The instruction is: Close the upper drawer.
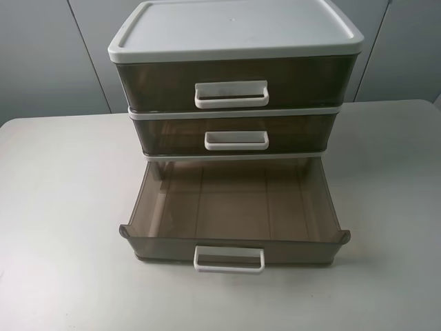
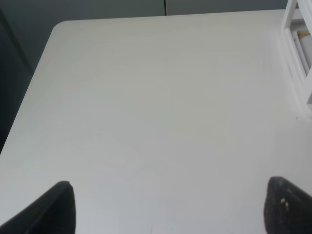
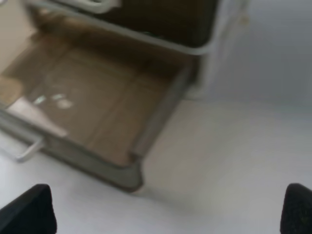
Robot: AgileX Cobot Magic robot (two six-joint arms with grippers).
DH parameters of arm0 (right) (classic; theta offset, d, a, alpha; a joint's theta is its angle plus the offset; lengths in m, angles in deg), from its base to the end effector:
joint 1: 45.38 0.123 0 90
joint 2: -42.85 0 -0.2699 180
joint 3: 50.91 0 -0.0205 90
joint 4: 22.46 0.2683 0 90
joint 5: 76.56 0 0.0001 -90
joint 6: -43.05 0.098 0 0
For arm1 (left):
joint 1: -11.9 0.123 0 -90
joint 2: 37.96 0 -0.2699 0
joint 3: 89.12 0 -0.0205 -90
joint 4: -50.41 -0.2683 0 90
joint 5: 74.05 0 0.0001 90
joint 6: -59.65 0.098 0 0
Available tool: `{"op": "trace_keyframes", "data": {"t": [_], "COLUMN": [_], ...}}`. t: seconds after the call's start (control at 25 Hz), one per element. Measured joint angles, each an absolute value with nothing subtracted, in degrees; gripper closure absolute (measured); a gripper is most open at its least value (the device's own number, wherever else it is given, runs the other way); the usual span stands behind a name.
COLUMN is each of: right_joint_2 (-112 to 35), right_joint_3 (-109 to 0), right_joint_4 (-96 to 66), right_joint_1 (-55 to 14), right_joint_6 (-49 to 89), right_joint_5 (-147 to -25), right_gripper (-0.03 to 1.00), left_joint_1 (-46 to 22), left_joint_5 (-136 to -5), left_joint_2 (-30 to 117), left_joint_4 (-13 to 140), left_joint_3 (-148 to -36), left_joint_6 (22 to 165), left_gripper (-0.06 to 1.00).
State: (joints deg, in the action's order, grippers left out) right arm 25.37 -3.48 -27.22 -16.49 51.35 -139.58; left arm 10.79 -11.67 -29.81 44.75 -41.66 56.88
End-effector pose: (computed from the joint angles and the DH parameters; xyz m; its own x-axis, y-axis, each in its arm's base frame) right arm 0.0508 0.0197 0.2764 -0.5802 -0.1984 -0.7899 -0.3708 0.9279 0.0393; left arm 0.0291 0.0080 0.2840 -0.4673 0.0066 -0.8841 -0.0591 0.9975 0.0387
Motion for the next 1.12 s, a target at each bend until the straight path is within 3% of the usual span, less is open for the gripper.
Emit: {"op": "trace_keyframes", "data": {"t": [0.24, 0.44, 1.12], "right_joint_2": [28.81, 34.41, 34.65], "right_joint_3": [-3.48, -3.48, -3.48], "right_joint_4": [-27.22, -27.70, -28.65], "right_joint_1": [-34.70, -42.99, -43.28], "right_joint_6": [51.49, 52.37, 52.64], "right_joint_5": [-139.45, -139.45, -139.45], "right_gripper": [0.27, 0.27, 0.27], "left_joint_1": [10.79, 10.79, 10.79], "left_joint_5": [-11.67, -11.67, -11.67], "left_joint_2": [-29.81, -29.81, -29.81], "left_joint_4": [44.75, 44.75, 44.75], "left_joint_3": [-41.66, -41.66, -41.66], "left_joint_6": [56.88, 56.88, 56.88], "left_gripper": [0.20, 0.20, 0.20]}}
